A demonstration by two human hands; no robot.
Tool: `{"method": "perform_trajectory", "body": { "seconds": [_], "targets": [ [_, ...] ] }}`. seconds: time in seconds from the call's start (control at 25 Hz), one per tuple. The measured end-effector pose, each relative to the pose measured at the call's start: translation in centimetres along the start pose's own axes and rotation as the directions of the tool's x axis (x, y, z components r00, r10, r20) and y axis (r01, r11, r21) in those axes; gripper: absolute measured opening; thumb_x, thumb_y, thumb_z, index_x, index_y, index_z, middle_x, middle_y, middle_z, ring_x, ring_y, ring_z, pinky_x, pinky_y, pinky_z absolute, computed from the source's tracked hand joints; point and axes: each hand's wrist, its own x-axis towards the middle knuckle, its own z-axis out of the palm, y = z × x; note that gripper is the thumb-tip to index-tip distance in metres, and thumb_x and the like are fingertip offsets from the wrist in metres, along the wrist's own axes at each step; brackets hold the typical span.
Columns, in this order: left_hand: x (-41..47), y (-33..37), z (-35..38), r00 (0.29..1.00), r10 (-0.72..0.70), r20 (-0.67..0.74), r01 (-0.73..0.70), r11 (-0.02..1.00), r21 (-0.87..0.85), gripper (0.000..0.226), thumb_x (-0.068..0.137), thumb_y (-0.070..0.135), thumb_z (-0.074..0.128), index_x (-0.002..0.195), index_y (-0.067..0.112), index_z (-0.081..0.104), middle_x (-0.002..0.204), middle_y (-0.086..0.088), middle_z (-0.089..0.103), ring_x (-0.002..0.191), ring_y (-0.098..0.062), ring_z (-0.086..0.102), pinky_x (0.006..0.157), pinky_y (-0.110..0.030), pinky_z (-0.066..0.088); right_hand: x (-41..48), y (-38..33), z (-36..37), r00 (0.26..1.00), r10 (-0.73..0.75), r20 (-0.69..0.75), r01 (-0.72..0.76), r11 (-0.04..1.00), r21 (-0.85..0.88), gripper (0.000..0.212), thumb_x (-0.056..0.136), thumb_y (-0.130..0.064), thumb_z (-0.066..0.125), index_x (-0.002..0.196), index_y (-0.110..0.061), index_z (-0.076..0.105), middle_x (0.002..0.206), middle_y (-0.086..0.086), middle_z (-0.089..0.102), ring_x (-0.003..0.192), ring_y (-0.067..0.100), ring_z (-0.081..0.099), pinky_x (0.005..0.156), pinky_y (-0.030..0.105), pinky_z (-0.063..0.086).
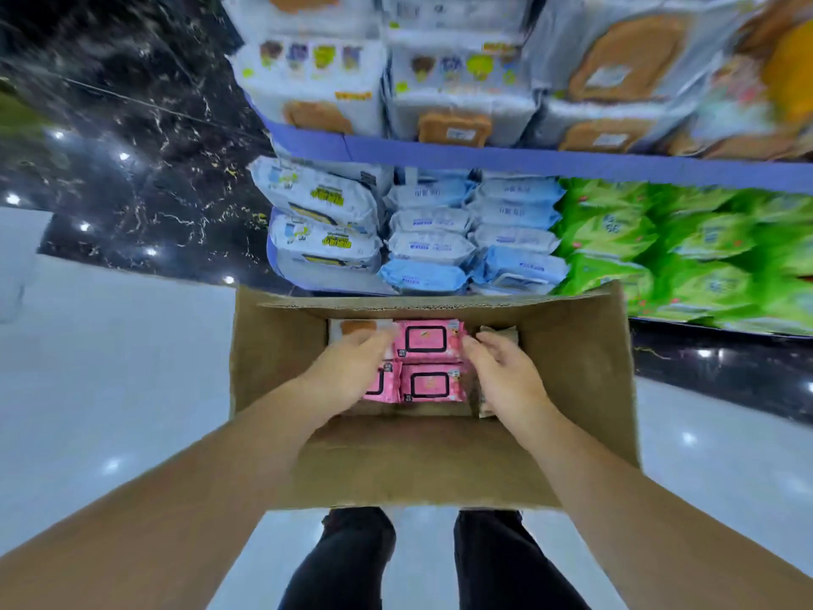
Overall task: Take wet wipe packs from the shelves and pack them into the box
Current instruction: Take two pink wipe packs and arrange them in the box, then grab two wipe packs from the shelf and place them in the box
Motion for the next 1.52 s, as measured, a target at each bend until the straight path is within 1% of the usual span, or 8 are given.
{"method": "perform_trajectory", "body": {
  "seconds": [0.16, 0.4, 0.6, 0.8, 0.96, 1.2, 1.4, 1.52],
  "targets": [
    [-10.3, 10.1, -3.4, 0.984, 0.180, 0.004, -0.180, 0.979, 0.096, 0.062, 0.095, 0.069, 0.041, 0.139, 0.028, 0.057, 0.139, 0.005, 0.059, 0.127, -0.020, 0.055, 0.111, -0.037, 0.040, -9.9, -8.8, -7.5, 0.996, -0.072, -0.057, 0.076, 0.994, 0.075, 0.048, 0.099, -0.043, 0.058, 0.138, -0.016, 0.054, 0.110, -0.013, 0.063, 0.093, 0.003, 0.058, 0.091, 0.023, 0.040],
    [-23.7, 25.6, -4.0, 0.888, 0.452, 0.083, -0.455, 0.890, 0.034, 0.057, 0.101, 0.061, 0.040, 0.147, 0.028, 0.045, 0.156, 0.004, 0.042, 0.139, -0.025, 0.045, 0.108, -0.043, 0.038, -24.1, -17.6, -20.2, 0.932, -0.179, -0.314, 0.234, 0.961, 0.146, 0.056, 0.102, -0.041, 0.052, 0.151, -0.015, 0.041, 0.150, 0.002, 0.047, 0.131, 0.019, 0.049, 0.091, 0.019, 0.037],
    [-34.3, 39.1, 0.5, 0.693, 0.711, 0.118, -0.712, 0.701, -0.045, 0.051, 0.104, 0.053, 0.041, 0.146, 0.024, 0.046, 0.148, 0.005, 0.048, 0.139, -0.022, 0.045, 0.100, -0.035, 0.035, -32.8, -23.0, -31.9, 0.770, -0.322, -0.551, 0.477, 0.864, 0.161, 0.052, 0.104, -0.040, 0.049, 0.150, -0.016, 0.043, 0.147, -0.002, 0.048, 0.131, 0.015, 0.048, 0.093, 0.022, 0.037],
    [-45.2, 53.3, 7.4, 0.454, 0.882, 0.126, -0.884, 0.463, -0.058, 0.032, 0.103, 0.054, 0.042, 0.127, 0.034, 0.051, 0.126, 0.011, 0.058, 0.111, -0.016, 0.054, 0.098, -0.040, 0.042, -39.3, -27.1, -47.0, 0.557, -0.447, -0.700, 0.663, 0.747, 0.051, 0.047, 0.104, -0.043, 0.044, 0.145, -0.020, 0.048, 0.135, -0.006, 0.052, 0.130, 0.016, 0.049, 0.097, 0.029, 0.037],
    [-52.3, 63.0, 13.7, 0.305, 0.943, 0.133, -0.943, 0.318, -0.094, 0.051, 0.091, 0.066, 0.047, 0.131, 0.036, 0.054, 0.147, 0.008, 0.052, 0.134, -0.018, 0.049, 0.116, -0.050, 0.034, -43.5, -28.4, -59.4, 0.455, -0.501, -0.736, 0.707, 0.706, -0.044, 0.049, 0.106, -0.044, 0.041, 0.142, -0.013, 0.051, 0.139, 0.006, 0.055, 0.131, 0.026, 0.050, 0.096, 0.038, 0.042],
    [-57.5, 75.4, 22.1, 0.211, 0.972, 0.107, -0.972, 0.220, -0.080, 0.022, 0.105, 0.050, 0.041, 0.121, 0.039, 0.053, 0.127, 0.016, 0.051, 0.125, -0.015, 0.047, 0.106, -0.039, 0.037, -45.1, -30.6, -76.9, 0.364, -0.564, -0.742, 0.722, 0.673, -0.157, 0.046, 0.106, -0.044, 0.040, 0.146, -0.022, 0.047, 0.129, -0.010, 0.049, 0.120, 0.011, 0.047, 0.096, 0.029, 0.033],
    [-56.9, 86.5, 27.1, 0.116, 0.990, 0.077, -0.992, 0.120, -0.045, 0.051, 0.101, 0.058, 0.043, 0.142, 0.029, 0.051, 0.151, 0.008, 0.046, 0.127, -0.013, 0.054, 0.096, -0.034, 0.043, -42.3, -33.2, -88.7, 0.353, -0.596, -0.721, 0.707, 0.674, -0.212, 0.049, 0.106, -0.044, 0.039, 0.148, -0.020, 0.043, 0.141, -0.005, 0.046, 0.123, 0.014, 0.043, 0.096, 0.030, 0.032],
    [-55.8, 93.7, 29.5, 0.067, 0.997, 0.025, -0.996, 0.068, -0.056, 0.044, 0.094, 0.064, 0.045, 0.124, 0.034, 0.055, 0.139, 0.006, 0.056, 0.130, -0.020, 0.052, 0.104, -0.043, 0.044, -39.0, -35.3, -95.7, 0.310, -0.627, -0.715, 0.675, 0.674, -0.298, 0.051, 0.105, -0.047, 0.040, 0.149, -0.021, 0.041, 0.148, -0.001, 0.045, 0.125, 0.019, 0.047, 0.098, 0.034, 0.038]
  ]
}}
